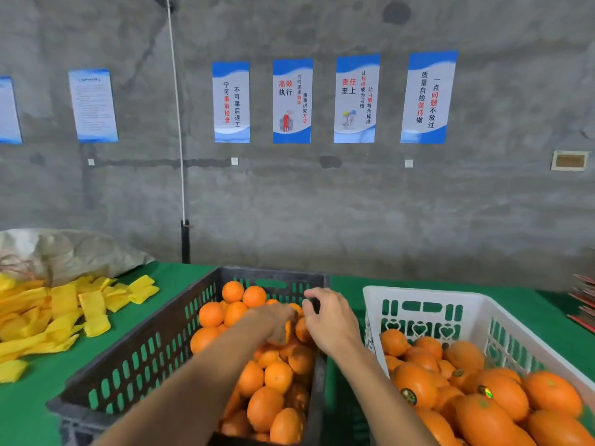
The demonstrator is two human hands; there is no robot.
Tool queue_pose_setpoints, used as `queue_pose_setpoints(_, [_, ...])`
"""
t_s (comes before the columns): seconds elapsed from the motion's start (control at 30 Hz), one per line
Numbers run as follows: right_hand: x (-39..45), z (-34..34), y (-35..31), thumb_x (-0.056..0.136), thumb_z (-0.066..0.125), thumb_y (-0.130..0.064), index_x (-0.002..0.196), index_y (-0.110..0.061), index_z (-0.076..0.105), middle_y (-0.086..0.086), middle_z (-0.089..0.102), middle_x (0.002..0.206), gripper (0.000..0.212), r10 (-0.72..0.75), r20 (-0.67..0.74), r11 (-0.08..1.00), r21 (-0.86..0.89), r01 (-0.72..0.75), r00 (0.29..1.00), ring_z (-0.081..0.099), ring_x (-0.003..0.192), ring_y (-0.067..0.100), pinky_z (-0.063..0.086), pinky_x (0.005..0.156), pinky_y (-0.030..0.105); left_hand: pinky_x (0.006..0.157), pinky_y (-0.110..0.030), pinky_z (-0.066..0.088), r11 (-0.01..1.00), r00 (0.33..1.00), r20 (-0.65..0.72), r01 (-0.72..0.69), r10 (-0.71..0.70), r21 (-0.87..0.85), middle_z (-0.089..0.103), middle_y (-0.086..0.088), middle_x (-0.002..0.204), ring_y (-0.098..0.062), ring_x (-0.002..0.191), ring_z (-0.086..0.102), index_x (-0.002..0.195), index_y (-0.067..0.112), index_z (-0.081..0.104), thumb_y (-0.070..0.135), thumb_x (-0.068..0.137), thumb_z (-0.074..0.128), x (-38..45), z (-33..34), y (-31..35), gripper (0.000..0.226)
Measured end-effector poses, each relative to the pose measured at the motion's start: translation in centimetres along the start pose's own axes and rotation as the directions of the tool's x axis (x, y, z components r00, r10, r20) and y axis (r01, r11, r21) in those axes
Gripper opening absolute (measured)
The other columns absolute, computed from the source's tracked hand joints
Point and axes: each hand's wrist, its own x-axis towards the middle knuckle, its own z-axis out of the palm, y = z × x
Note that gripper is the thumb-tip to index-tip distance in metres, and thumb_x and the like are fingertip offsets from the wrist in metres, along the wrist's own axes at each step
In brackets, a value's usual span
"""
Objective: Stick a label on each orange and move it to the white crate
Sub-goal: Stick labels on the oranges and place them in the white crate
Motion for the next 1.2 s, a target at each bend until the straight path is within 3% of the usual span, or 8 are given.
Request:
queue_pose_setpoints(0.1, [-2.4,-2.1,-1.3,0.105,0.048,-0.032,0.136,-0.025,0.061,-0.003,0.061,0.138,0.035,-0.084,-0.024,0.994,0.068,0.085,0.996,0.054,0.127,0.019,0.047,0.105,0.036,0.104,-0.040,0.049,0.947,0.957,-0.286,-0.142,0.057,-0.288,0.057,-0.008,0.144,-0.025,0.128,0.058,0.147,0.016,0.052,0.012,0.093,0.072,-3.3,-1.5,-0.7,0.057])
queue_pose_setpoints(0.27, [-8.3,-6.2,-4.7,0.107,0.047,-0.032,0.137,-0.013,0.062,0.003,0.063,0.136,0.038,-0.101,-0.282,0.962,0.219,0.166,0.954,0.056,0.126,0.020,0.044,0.107,0.036,0.057,-0.021,0.054,0.527,0.752,-0.658,-0.546,-0.035,-0.651,0.060,-0.010,0.121,-0.008,0.060,0.067,0.137,0.022,0.058,0.000,0.092,0.069,-11.1,-0.2,4.3,0.051])
queue_pose_setpoints(0.43, [-15.9,-9.4,-4.1,0.102,0.060,-0.030,0.134,-0.018,0.067,-0.008,0.065,0.133,0.035,-0.032,-0.426,0.907,0.368,0.206,0.904,0.058,0.124,0.003,0.045,0.106,0.021,0.091,-0.014,0.048,0.622,0.585,-0.811,-0.644,0.026,-0.445,0.051,0.014,0.134,-0.004,0.118,0.060,0.143,0.025,0.053,0.010,0.083,0.069,-16.4,2.9,10.5,0.064])
queue_pose_setpoints(0.57, [-21.5,-8.5,-1.7,0.102,0.059,-0.030,0.137,-0.016,0.065,-0.010,0.061,0.138,0.038,-0.044,-0.393,0.928,0.325,0.183,0.919,0.054,0.129,0.002,0.040,0.110,0.020,0.104,-0.019,0.045,0.651,0.546,-0.837,-0.620,-0.042,-0.437,0.055,0.011,0.138,-0.008,0.129,0.057,0.141,0.019,0.058,-0.002,0.085,0.073,-18.6,8.6,13.7,0.062])
queue_pose_setpoints(0.67, [-25.6,-6.2,1.3,0.104,0.055,-0.033,0.139,-0.022,0.063,-0.016,0.058,0.140,0.037,-0.030,-0.242,0.938,0.329,0.111,0.970,0.051,0.130,-0.004,0.039,0.109,0.016,0.106,-0.020,0.045,0.609,0.641,-0.762,-0.569,-0.092,-0.552,0.055,0.011,0.138,-0.008,0.129,0.057,0.142,0.023,0.057,0.010,0.089,0.076,-19.8,14.3,14.6,0.058])
queue_pose_setpoints(0.87, [-32.8,-2.8,8.5,0.108,0.048,-0.021,0.131,-0.012,0.067,0.000,0.065,0.135,0.032,0.064,0.156,0.982,0.165,-0.090,0.986,0.060,0.124,0.013,0.046,0.108,0.032,0.084,-0.021,0.057,0.358,0.920,-0.253,-0.138,-0.298,-0.924,0.051,0.007,0.137,-0.007,0.103,0.068,0.138,0.048,0.037,0.036,0.093,0.077,-22.5,25.7,16.2,0.061])
queue_pose_setpoints(1.03, [-37.2,-1.9,12.2,0.099,0.054,-0.057,0.140,-0.027,0.061,-0.019,0.048,0.148,0.052,0.122,0.384,0.991,0.009,-0.136,0.915,0.039,0.139,0.001,0.029,0.117,0.020,0.076,-0.026,0.060,0.178,0.896,-0.175,-0.110,-0.407,-0.978,0.051,-0.003,0.135,-0.019,0.088,0.075,0.139,0.046,0.034,0.033,0.097,0.072,-23.0,29.2,16.9,0.058])
queue_pose_setpoints(1.2, [-38.5,-1.5,12.9,0.070,0.049,-0.096,0.145,-0.044,0.052,-0.037,0.019,0.154,0.091,0.066,0.474,0.998,-0.024,-0.062,0.878,0.013,0.141,-0.013,0.008,0.120,0.021,0.087,-0.037,0.060,0.238,0.857,-0.243,-0.147,-0.454,-0.960,0.052,-0.008,0.133,-0.019,0.099,0.072,0.139,0.045,0.032,0.038,0.099,0.067,-23.0,30.1,17.3,0.053])
